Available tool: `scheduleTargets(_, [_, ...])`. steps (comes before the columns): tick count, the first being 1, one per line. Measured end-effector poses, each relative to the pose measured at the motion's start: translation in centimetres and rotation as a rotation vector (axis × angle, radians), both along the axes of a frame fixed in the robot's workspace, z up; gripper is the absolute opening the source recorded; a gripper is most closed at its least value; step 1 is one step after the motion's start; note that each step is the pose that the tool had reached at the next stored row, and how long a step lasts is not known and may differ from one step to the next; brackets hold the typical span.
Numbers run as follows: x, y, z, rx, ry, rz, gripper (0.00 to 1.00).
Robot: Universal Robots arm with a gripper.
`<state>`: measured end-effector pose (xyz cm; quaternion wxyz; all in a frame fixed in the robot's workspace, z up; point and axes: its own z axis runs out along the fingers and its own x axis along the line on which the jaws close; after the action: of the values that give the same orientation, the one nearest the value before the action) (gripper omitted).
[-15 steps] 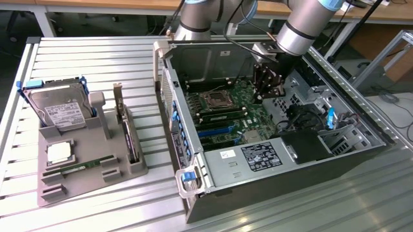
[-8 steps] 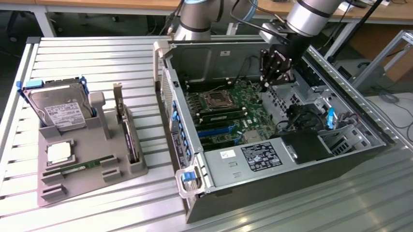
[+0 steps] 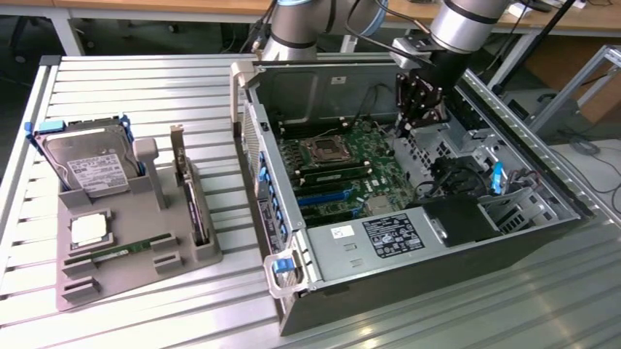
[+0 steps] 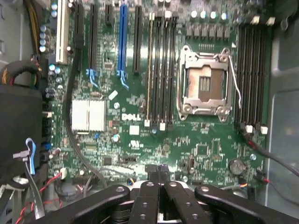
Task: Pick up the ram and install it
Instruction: 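Press down the ram until it locks into place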
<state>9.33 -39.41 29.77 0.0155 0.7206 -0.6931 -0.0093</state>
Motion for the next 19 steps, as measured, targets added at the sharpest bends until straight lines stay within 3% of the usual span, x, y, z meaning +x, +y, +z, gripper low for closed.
scheduleTargets(1, [0.00, 0.00, -0.01, 0.0001, -0.0054, 0.000, 0.11])
scheduleTargets(8, [-0.01, 0.00, -0.01, -0.0003, -0.0055, -0.006, 0.11])
scheduleTargets(15, [-0.01, 0.00, -0.01, -0.0044, -0.0055, -0.187, 0.11])
scheduleTargets(19, [0.01, 0.00, -0.02, -0.0127, -0.0062, -0.251, 0.11])
